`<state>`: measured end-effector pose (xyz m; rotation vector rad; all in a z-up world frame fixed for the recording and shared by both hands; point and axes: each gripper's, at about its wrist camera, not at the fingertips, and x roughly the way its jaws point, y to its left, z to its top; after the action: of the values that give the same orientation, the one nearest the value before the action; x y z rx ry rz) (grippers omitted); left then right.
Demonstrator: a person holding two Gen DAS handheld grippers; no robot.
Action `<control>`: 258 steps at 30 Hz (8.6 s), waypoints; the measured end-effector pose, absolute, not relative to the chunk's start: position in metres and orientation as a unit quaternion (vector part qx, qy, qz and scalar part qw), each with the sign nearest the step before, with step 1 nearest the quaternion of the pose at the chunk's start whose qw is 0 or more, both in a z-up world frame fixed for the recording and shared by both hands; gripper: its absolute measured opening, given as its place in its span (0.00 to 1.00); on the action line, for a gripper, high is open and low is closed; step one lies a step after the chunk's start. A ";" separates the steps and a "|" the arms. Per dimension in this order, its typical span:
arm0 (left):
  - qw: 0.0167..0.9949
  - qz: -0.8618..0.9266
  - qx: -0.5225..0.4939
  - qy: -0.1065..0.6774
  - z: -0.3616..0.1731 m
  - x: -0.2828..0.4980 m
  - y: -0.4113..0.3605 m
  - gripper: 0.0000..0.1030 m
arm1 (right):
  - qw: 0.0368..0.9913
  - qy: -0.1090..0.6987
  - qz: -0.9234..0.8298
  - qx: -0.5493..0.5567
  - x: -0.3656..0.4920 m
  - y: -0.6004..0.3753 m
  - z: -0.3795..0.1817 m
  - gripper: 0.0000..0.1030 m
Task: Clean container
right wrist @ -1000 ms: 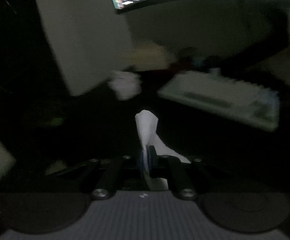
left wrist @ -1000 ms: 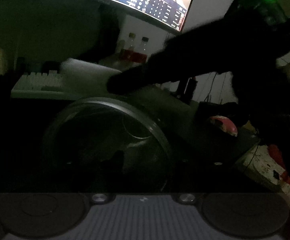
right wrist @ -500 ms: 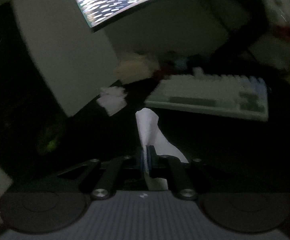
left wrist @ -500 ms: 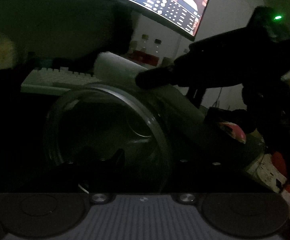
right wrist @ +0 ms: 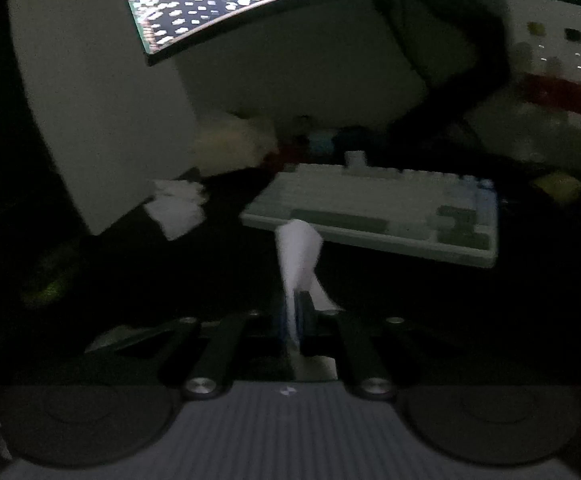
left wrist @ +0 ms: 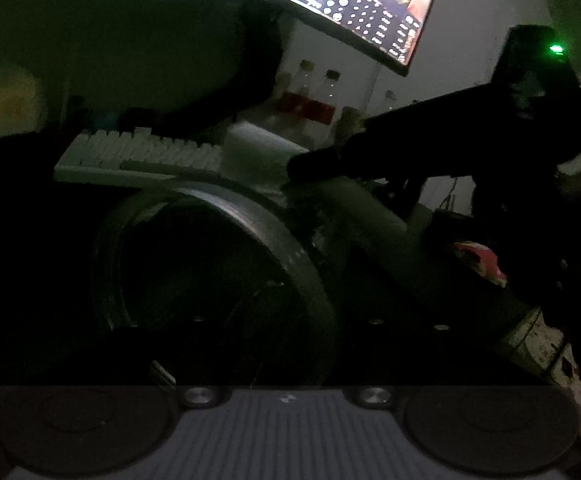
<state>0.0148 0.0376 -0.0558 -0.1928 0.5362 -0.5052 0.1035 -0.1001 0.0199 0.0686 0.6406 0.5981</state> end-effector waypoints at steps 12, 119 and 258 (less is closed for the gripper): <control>0.932 -0.227 -0.094 0.266 -0.053 0.027 0.040 0.52 | 0.896 0.310 0.315 0.038 0.115 -0.085 0.018 0.08; 0.969 -0.130 -0.007 0.209 -0.062 -0.005 -0.010 0.64 | 0.839 0.321 0.438 0.019 0.086 -0.088 0.027 0.05; 0.926 -0.292 -0.086 0.222 -0.064 0.027 0.031 0.23 | 0.900 0.278 0.330 0.058 0.118 -0.094 0.003 0.06</control>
<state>0.0268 0.0308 -0.0643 -0.1759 0.4558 -0.5995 0.1185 -0.0936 0.0032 0.1199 0.5747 0.6829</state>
